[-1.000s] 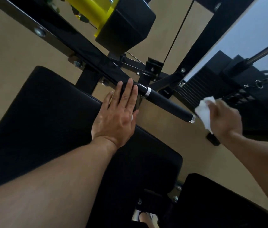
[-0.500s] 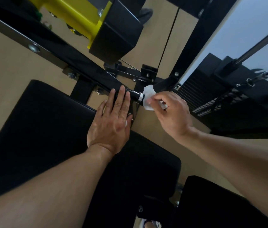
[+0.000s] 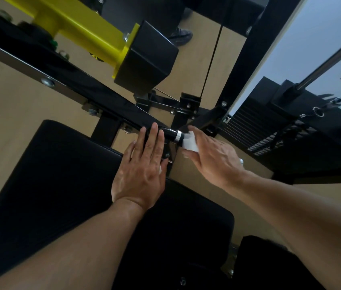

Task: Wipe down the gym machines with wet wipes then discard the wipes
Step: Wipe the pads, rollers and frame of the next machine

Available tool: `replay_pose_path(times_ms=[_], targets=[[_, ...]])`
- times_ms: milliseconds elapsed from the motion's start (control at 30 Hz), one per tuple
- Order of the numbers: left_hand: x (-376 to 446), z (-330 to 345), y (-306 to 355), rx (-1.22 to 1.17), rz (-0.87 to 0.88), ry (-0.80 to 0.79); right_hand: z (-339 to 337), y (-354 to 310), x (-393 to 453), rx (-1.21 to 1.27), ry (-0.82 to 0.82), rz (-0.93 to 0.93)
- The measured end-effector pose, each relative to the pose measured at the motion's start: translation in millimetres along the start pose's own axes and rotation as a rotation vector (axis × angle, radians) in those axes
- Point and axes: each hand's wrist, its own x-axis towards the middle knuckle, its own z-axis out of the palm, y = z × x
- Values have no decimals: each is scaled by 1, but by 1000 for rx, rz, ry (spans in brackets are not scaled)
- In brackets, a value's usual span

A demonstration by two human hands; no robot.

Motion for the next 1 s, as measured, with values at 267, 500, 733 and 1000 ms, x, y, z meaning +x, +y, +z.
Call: replay_pose_path(times_ms=[267,500,733,1000], targets=[[0,0,0,-13,4,0,9,42,-30,4,17,64],[0,0,0,-15,4,-8,18,43,-39,-49,197,153],[0,0,0,-33,-5,-18,24,-1,-12,-1,246,-24],[-1,-2,0,-43,-12,-20,7,20,-28,-86,9,50]])
